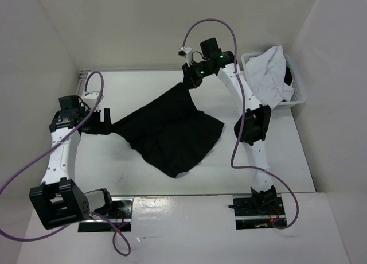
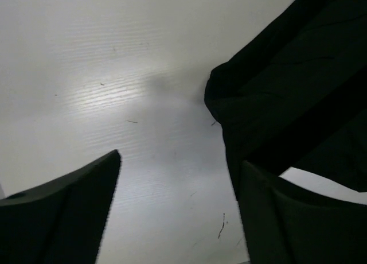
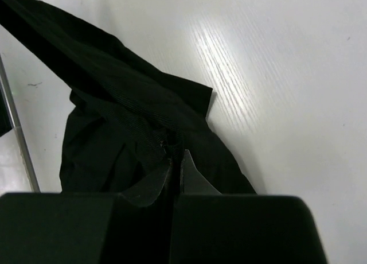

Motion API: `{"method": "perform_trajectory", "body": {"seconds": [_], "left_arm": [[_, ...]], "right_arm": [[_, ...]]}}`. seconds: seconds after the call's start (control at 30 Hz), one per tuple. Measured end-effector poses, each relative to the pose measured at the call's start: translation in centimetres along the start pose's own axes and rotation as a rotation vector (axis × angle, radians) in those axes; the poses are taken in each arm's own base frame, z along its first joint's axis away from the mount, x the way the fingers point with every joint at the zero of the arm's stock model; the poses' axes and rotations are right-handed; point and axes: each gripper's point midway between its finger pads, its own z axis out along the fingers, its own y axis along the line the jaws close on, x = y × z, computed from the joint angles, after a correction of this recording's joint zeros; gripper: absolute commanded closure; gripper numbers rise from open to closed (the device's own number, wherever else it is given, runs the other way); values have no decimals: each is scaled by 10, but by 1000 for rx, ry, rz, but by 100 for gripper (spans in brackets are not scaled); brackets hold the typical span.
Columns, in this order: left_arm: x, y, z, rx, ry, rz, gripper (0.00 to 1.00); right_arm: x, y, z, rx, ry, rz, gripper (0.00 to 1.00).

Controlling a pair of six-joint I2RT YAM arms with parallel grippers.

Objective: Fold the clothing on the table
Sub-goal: Flatten the skirt out

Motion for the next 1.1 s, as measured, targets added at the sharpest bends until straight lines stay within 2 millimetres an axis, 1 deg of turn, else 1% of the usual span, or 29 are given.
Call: {"method": "perform_trajectory", "body": {"seconds": [0.07, 0.1, 0.13, 0.17, 0.2, 0.23, 0.4, 0.47, 0.57, 0.63, 0.7, 0.8, 0.9, 0.93, 1.0, 1.1], "left_arm": [[3, -2, 8, 30, 31, -2, 38], [3, -4, 12, 47, 45, -3, 55], [1, -5, 16, 58, 52, -7, 66], [-2, -8, 19, 77, 55, -3, 80], [-6, -10, 21, 94, 55, 2, 92], [-11, -11, 24, 106, 52, 9, 100], [-30, -13, 29, 141, 35, 35, 100], [-36, -16, 30, 151, 32, 47, 100], [-53, -25, 28, 166, 12, 84, 100], [-71, -32, 23, 172, -14, 118, 100], [-96, -39, 14, 171, -68, 160, 100], [-137, -50, -9, 165, -169, 221, 100], [-171, -60, -34, 155, -265, 287, 100], [-179, -63, -42, 150, -292, 302, 100], [-188, -71, -60, 149, -337, 325, 100], [-193, -83, -90, 154, -401, 358, 100]], "right_arm": [[9, -3, 7, -4, 20, 23, 100], [11, -4, 9, -7, 24, 31, 100], [12, -5, 10, -4, 27, 34, 100], [12, -5, 10, -7, 25, 35, 100], [11, -4, 10, -10, 23, 38, 100], [10, -4, 10, -9, 19, 32, 100], [8, -11, 9, 22, 13, 17, 100], [8, -13, 6, 44, 18, 9, 100], [6, -16, -7, 95, 21, -8, 100], [-1, -16, -22, 137, 13, -28, 100], [-10, -14, -42, 184, -7, -55, 100], [-32, -1, -79, 250, -58, -108, 100], [-53, 25, -120, 302, -122, -174, 100], [-60, 36, -135, 317, -147, -202, 100], [-71, 56, -161, 337, -195, -248, 100], [-83, 90, -197, 353, -260, -322, 100]]}}
